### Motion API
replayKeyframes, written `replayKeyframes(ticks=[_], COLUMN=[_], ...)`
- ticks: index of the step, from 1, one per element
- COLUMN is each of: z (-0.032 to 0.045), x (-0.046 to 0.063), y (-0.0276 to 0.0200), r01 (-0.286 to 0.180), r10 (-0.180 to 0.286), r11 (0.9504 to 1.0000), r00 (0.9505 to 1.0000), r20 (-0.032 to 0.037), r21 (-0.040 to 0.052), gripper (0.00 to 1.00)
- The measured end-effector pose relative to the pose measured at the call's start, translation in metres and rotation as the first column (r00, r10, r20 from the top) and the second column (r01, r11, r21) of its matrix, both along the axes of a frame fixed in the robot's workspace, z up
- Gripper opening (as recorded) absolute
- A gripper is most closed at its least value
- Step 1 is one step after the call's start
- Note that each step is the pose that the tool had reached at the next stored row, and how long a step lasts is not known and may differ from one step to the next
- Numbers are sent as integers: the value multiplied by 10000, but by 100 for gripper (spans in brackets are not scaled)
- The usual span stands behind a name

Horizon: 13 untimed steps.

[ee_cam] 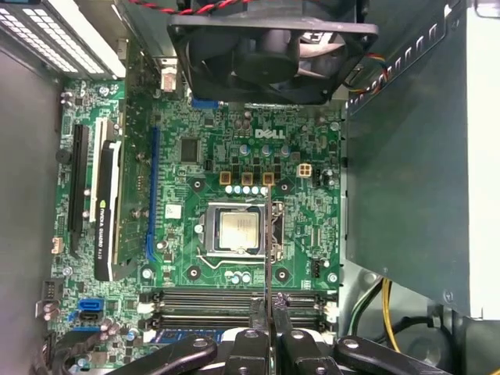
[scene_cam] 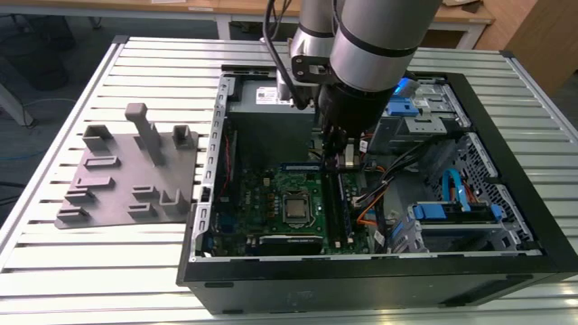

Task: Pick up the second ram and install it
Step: 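Pick up the second ram and move it above second insertion slot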

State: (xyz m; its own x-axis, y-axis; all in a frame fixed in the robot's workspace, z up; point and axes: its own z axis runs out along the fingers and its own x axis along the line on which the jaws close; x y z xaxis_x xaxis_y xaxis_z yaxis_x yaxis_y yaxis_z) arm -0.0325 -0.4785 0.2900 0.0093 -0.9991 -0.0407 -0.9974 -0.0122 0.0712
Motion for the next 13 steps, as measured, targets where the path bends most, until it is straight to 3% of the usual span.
replayKeyframes(ticks=[8,13], z=[-52,-81], x=[3,4], y=[-7,-45], r01=[0,0], r10=[0,0], r11=[10000,10000], r00=[10000,10000], r20=[0,0], r21=[2,1], gripper=[11,11])
